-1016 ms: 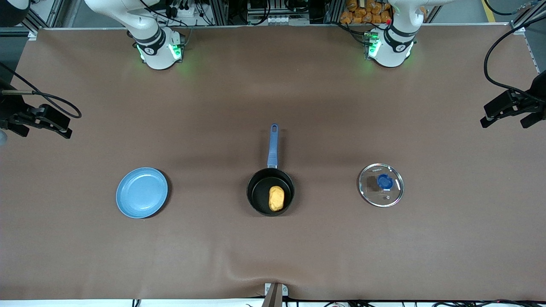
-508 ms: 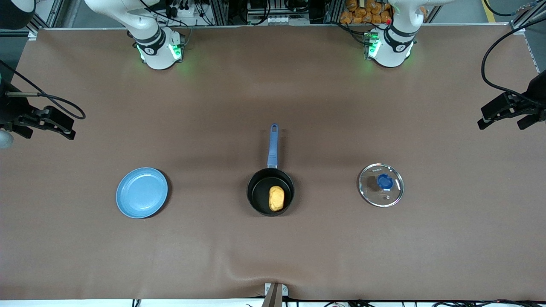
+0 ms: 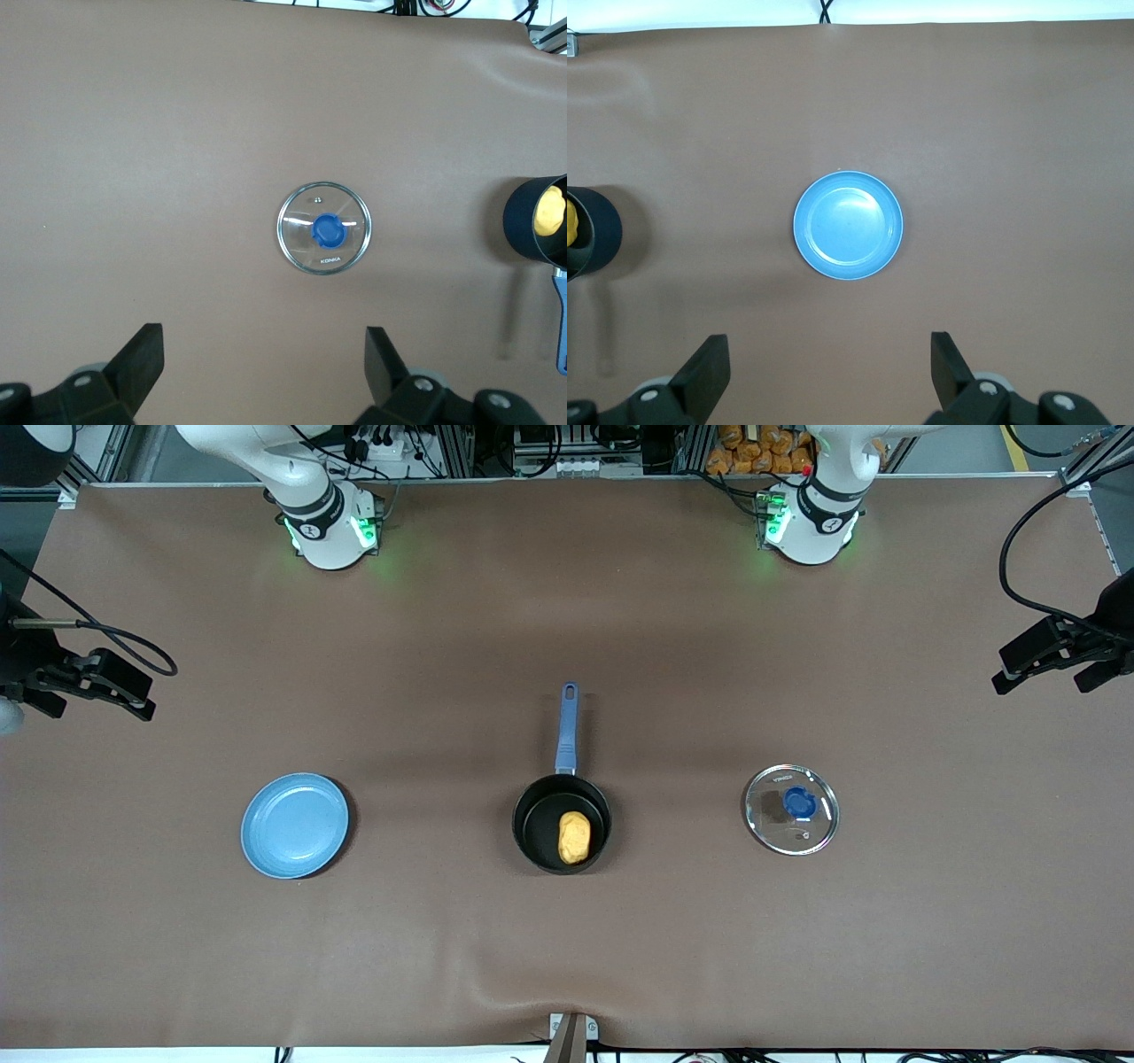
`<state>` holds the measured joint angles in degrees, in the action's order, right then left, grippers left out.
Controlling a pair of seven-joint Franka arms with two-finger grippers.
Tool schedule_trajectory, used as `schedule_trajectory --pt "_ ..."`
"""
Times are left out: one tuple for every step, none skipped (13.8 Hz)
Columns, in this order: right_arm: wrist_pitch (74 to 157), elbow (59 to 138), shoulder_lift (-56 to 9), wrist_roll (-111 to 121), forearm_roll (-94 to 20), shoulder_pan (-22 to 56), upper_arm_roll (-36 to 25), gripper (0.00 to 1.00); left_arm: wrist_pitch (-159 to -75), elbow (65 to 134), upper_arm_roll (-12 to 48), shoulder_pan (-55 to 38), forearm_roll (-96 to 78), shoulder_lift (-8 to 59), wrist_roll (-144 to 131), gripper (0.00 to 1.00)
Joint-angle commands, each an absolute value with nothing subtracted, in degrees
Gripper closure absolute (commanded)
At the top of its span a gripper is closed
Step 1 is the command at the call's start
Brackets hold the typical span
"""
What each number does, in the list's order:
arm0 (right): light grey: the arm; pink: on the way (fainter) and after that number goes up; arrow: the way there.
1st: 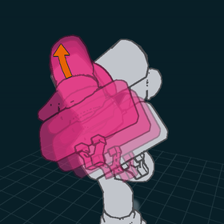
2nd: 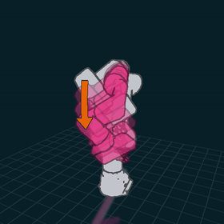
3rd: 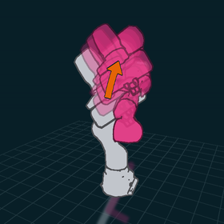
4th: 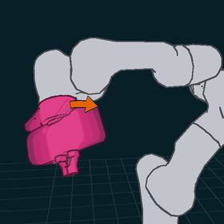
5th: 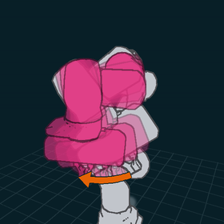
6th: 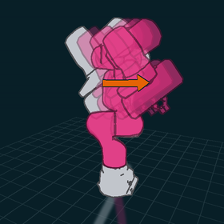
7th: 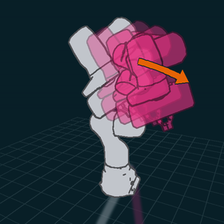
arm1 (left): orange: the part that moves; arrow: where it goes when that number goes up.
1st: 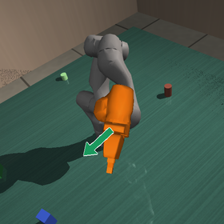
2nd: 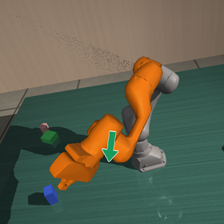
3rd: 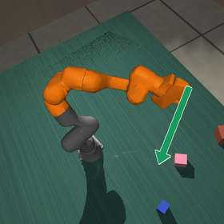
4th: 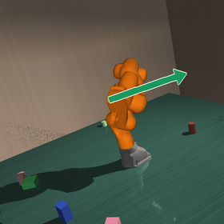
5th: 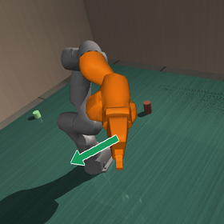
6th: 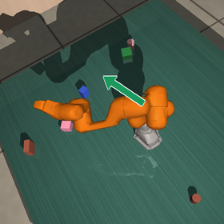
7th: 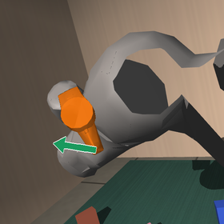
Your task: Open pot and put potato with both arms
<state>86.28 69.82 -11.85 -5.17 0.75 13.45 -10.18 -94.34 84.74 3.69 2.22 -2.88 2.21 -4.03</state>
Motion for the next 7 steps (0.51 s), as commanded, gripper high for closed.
schedule_trajectory --pt "86.49 71.28 -10.55 -4.66 1.32 12.92 -9.49 0.0 -93.69 82.79 4.13 2.11 -1.58 2.73 -5.27 0.0" --pt "86.48 71.37 -10.63 -4.22 1.32 12.83 -9.49 0.0 -93.6 82.79 4.22 2.11 -1.58 2.55 -5.27 0.0" --pt "86.31 71.54 -10.63 -4.22 1.32 12.75 -9.49 0.0 -93.52 82.79 4.57 2.11 -1.58 2.46 -5.27 0.0" --pt "86.05 71.54 -10.46 -4.22 1.32 12.83 -9.49 0.0 -93.52 82.79 5.27 2.11 -1.58 2.55 -5.27 0.0" --pt "85.87 71.54 -10.55 -4.39 1.32 12.83 -9.49 0.0 -93.52 82.79 5.45 2.2 -1.41 2.55 -5.27 0.0" --pt "86.13 71.54 -10.55 -4.39 1.32 12.83 -9.49 0.0 -93.52 82.62 5.54 2.2 -1.41 2.55 -5.27 0.0" --pt "86.22 71.46 -10.55 -4.39 1.32 13.01 -9.41 0.0 -93.34 82.53 5.54 2.11 -1.49 2.55 -5.36 0.0"
